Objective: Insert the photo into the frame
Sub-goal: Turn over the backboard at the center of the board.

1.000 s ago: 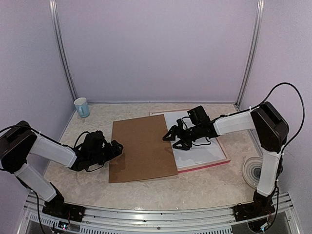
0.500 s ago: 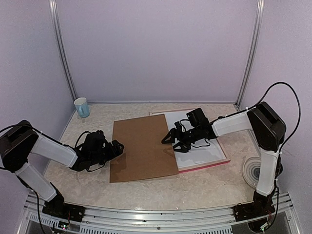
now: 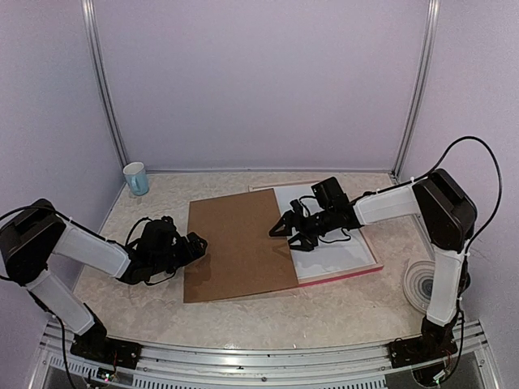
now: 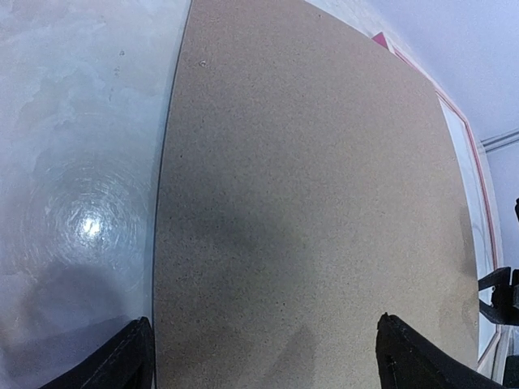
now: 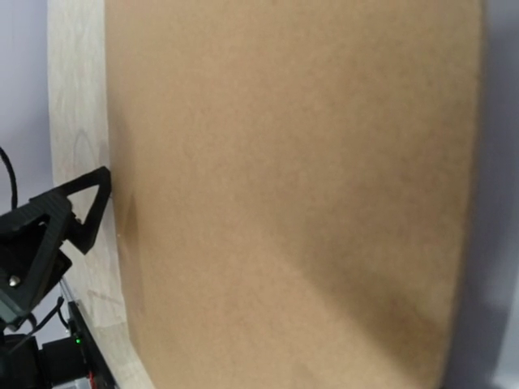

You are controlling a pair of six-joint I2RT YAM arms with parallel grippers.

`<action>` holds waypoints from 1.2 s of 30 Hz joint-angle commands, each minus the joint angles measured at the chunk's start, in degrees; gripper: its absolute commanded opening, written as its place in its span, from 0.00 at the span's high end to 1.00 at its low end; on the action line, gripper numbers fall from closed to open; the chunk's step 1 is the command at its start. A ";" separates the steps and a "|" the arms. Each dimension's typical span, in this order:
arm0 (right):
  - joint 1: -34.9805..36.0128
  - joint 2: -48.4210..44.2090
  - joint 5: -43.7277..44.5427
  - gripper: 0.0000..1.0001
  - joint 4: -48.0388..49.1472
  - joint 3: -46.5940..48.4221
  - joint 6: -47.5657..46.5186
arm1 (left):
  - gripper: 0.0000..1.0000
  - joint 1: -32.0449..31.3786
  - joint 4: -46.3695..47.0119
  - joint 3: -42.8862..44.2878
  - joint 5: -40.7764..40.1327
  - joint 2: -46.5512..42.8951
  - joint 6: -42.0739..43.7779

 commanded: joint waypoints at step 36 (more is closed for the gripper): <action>2.01 -8.73 -3.83 0.21 -0.40 6.96 -3.15 | 0.07 -2.44 0.92 2.87 5.25 3.35 -0.25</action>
